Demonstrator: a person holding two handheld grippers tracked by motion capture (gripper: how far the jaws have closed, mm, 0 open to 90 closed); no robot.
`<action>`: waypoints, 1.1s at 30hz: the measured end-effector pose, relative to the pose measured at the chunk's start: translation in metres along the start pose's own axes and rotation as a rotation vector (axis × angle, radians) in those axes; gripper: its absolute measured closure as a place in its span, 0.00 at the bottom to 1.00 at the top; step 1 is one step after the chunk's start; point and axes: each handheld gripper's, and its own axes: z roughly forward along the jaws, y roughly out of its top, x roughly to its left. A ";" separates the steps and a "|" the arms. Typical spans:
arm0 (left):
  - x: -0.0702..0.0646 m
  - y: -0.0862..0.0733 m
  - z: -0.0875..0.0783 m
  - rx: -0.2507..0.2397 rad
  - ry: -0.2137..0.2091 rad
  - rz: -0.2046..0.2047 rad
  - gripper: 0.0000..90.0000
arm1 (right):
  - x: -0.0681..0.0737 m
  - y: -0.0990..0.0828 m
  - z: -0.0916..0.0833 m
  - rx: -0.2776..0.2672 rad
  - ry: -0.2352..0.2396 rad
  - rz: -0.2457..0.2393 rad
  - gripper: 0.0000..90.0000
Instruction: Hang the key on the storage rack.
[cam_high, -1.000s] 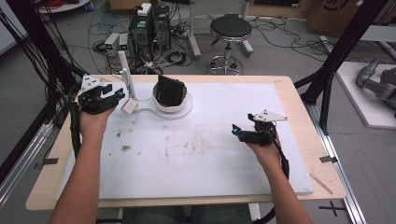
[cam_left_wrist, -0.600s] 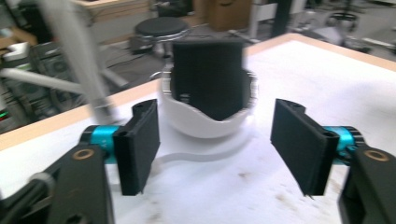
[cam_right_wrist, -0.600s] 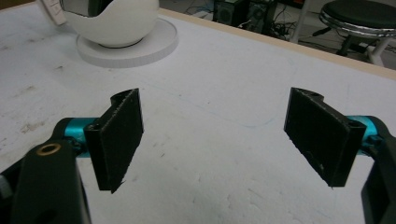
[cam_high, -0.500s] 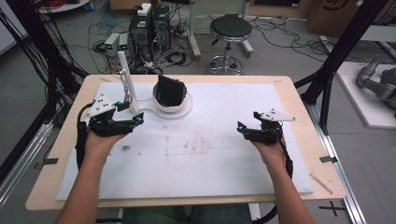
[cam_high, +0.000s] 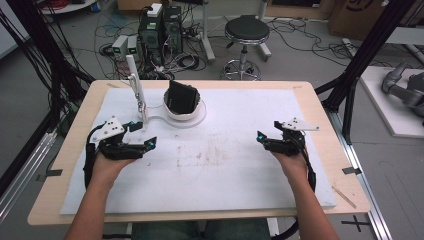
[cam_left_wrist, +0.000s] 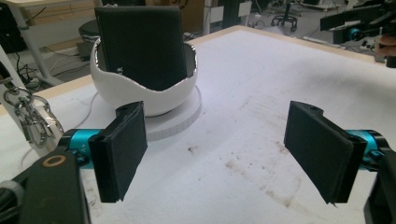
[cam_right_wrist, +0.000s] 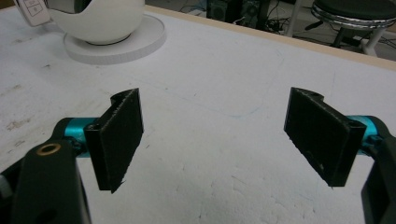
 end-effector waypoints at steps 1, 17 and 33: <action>0.000 0.000 0.000 0.000 0.000 -0.002 0.24 | 0.000 -0.001 0.000 0.000 -0.001 0.000 0.22; -0.001 0.000 0.012 -0.001 -0.038 -0.004 0.24 | 0.000 -0.010 -0.005 0.028 -0.030 0.000 0.22; 0.003 -0.004 0.011 0.026 -0.031 -0.016 0.24 | 0.001 -0.011 0.000 0.044 -0.036 0.009 0.22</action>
